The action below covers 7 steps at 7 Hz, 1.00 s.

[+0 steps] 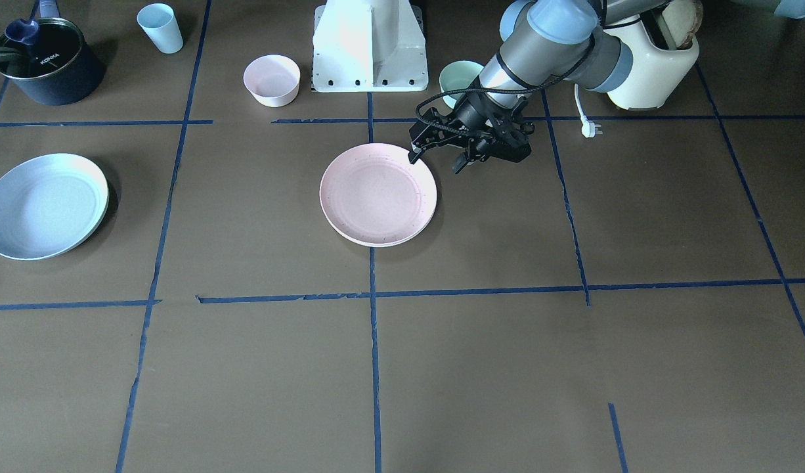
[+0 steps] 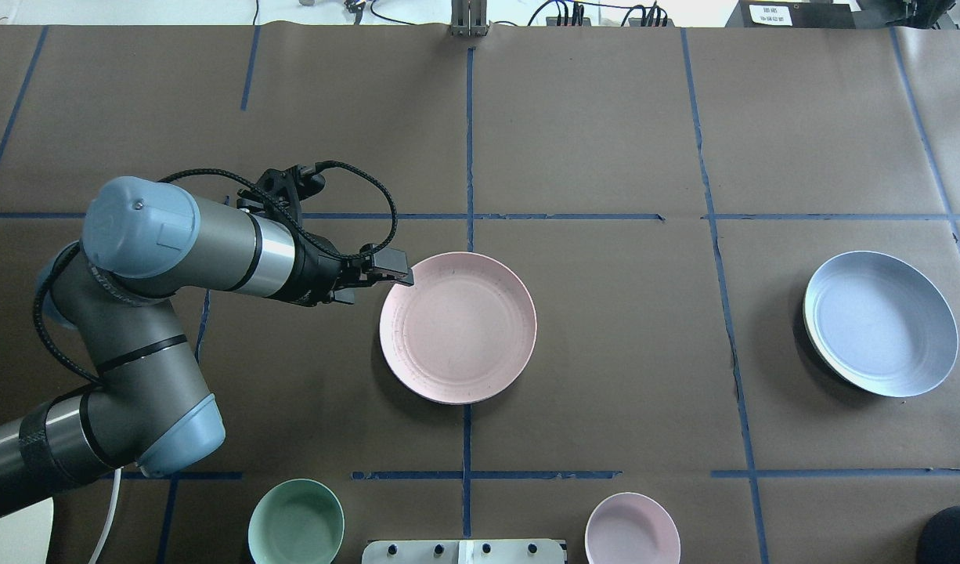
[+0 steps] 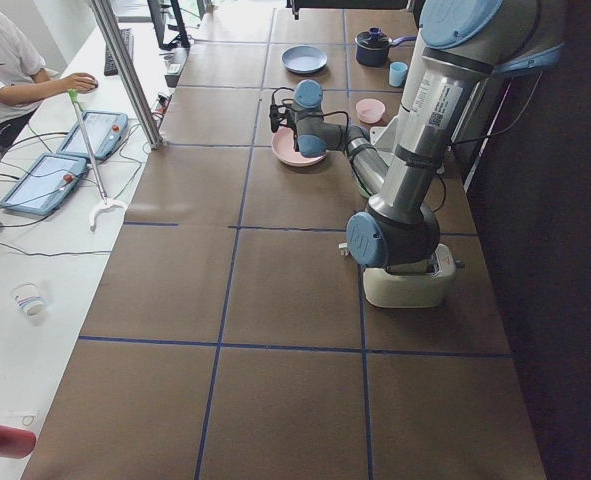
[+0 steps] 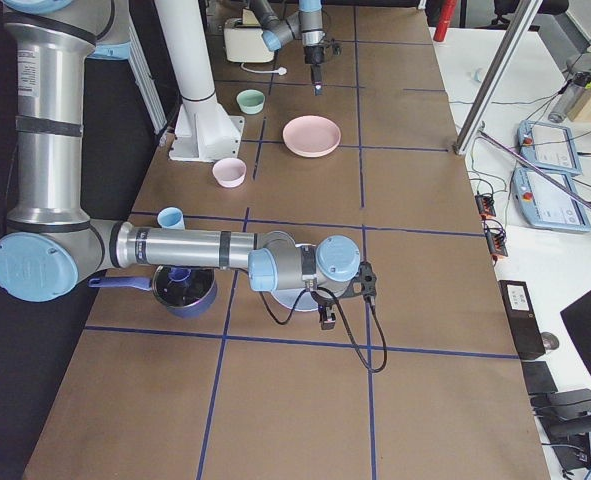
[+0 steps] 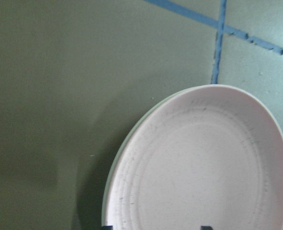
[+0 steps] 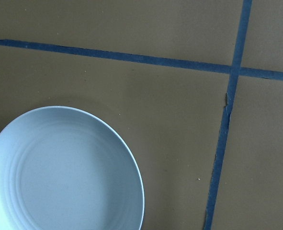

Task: Stack three plates with pink and blue
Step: 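Release the pink plate with the left gripper while the right gripper reaches the blue plate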

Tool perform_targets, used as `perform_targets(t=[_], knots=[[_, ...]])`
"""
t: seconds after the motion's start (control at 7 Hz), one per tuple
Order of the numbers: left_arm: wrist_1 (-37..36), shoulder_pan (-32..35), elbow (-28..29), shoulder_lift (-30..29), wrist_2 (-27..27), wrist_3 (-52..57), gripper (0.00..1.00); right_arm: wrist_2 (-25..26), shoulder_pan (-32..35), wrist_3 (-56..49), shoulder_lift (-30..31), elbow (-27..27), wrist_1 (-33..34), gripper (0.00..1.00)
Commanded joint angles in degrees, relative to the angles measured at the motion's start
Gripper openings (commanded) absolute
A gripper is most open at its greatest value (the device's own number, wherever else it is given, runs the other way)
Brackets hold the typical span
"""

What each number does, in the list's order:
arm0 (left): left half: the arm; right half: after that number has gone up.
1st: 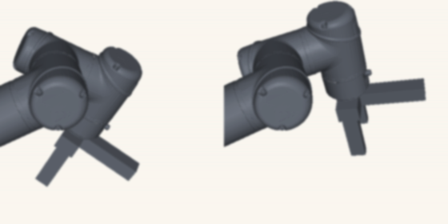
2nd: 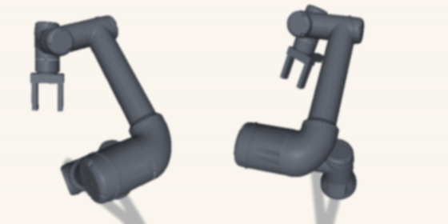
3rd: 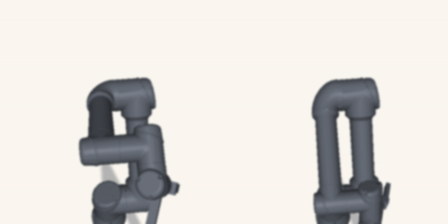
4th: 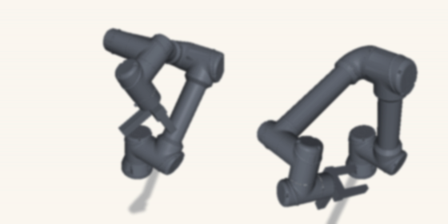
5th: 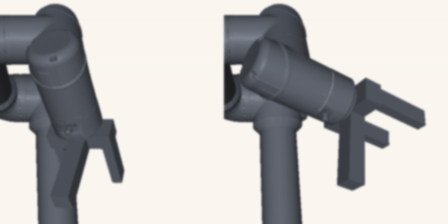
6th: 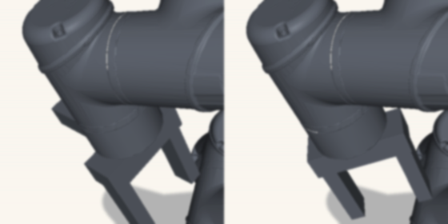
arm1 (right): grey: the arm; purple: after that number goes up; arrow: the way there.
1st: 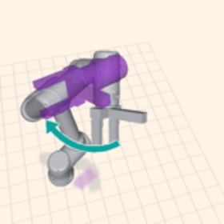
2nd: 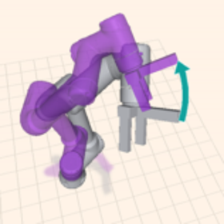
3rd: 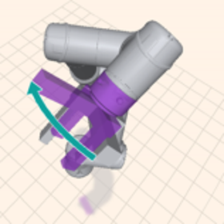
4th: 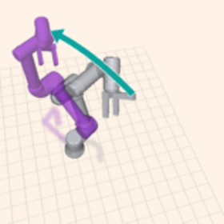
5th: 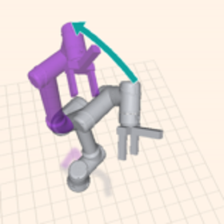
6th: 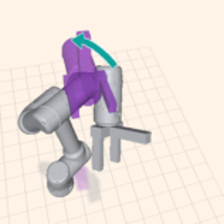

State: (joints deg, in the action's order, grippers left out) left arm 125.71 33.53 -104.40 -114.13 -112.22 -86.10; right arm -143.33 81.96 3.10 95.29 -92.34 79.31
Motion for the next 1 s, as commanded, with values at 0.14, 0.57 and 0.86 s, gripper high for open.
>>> perform_targets(t=[0.14,0.57,0.86], knots=[[0.0,0.3,-0.9,0.7,0.1,-0.1,1.00,2.2,-5.4,9.3,2.3,7.0,-16.3,0.99],[0.0,0.3,-0.9,0.8,0.1,-0.1,1.00,2.2,-9.8,16.3,2.3,10.9,-24.9,0.98],[0.0,0.3,-0.9,0.8,0.1,-0.1,1.00,2.2,-11.6,16.5,2.1,11.0,-24.9,0.88]])
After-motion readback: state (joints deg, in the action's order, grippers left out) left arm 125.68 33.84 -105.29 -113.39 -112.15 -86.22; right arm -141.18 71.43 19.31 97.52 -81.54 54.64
